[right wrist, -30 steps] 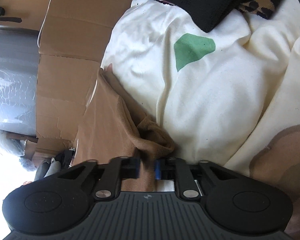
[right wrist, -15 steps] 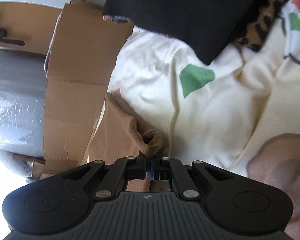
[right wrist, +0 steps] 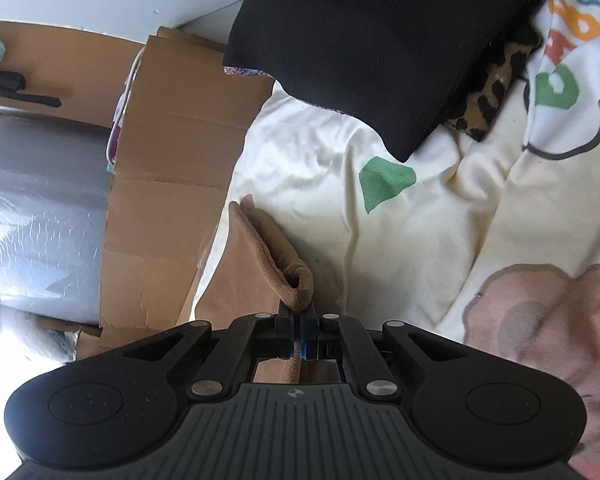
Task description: Fold clothes
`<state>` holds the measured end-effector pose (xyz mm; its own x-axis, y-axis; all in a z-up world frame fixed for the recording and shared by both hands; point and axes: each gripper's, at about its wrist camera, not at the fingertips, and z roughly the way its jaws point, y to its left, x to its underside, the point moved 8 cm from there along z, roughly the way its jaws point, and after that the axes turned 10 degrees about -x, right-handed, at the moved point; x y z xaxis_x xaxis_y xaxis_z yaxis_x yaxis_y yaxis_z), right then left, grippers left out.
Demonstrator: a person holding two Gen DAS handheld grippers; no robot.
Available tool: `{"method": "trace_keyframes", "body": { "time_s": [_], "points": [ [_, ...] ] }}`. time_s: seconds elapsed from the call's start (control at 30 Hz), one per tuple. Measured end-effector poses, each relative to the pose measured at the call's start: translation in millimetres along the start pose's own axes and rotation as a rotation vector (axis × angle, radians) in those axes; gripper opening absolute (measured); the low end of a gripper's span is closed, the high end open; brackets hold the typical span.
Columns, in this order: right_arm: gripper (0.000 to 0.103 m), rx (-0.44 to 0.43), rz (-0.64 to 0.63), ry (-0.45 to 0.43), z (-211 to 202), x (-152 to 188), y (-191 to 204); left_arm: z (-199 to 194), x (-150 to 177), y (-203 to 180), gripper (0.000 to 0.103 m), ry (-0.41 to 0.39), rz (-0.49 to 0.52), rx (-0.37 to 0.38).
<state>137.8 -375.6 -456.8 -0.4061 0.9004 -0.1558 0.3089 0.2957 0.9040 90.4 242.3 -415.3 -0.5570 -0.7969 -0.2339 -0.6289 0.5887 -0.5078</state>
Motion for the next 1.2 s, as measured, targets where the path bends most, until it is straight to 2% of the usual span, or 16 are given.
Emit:
{"method": "trace_keyframes", "body": {
  "time_s": [0.4,0.63,0.73,0.83,0.9,0.97,1.2],
  "points": [
    [0.000,0.110,0.006,0.038,-55,23,-24,-22,29,28,0.006,0.076,0.003,-0.029],
    [0.001,0.163,0.031,0.050,-61,31,-42,-18,33,30,0.006,0.094,0.033,-0.073],
    [0.002,0.223,-0.001,0.079,-59,32,-46,-17,30,22,0.006,0.087,0.072,-0.089],
    [0.008,0.251,-0.044,0.102,-60,29,-39,-17,28,17,0.006,0.083,0.081,-0.089],
    [0.018,0.284,-0.096,0.108,-62,23,-30,-18,28,15,0.006,0.080,0.079,-0.081],
    [0.038,0.307,-0.148,0.116,-63,16,-21,-19,29,13,0.006,0.079,0.077,-0.073],
    [0.039,0.301,-0.295,0.176,-49,-7,18,-20,32,15,0.006,0.072,0.068,-0.069]
  ]
}}
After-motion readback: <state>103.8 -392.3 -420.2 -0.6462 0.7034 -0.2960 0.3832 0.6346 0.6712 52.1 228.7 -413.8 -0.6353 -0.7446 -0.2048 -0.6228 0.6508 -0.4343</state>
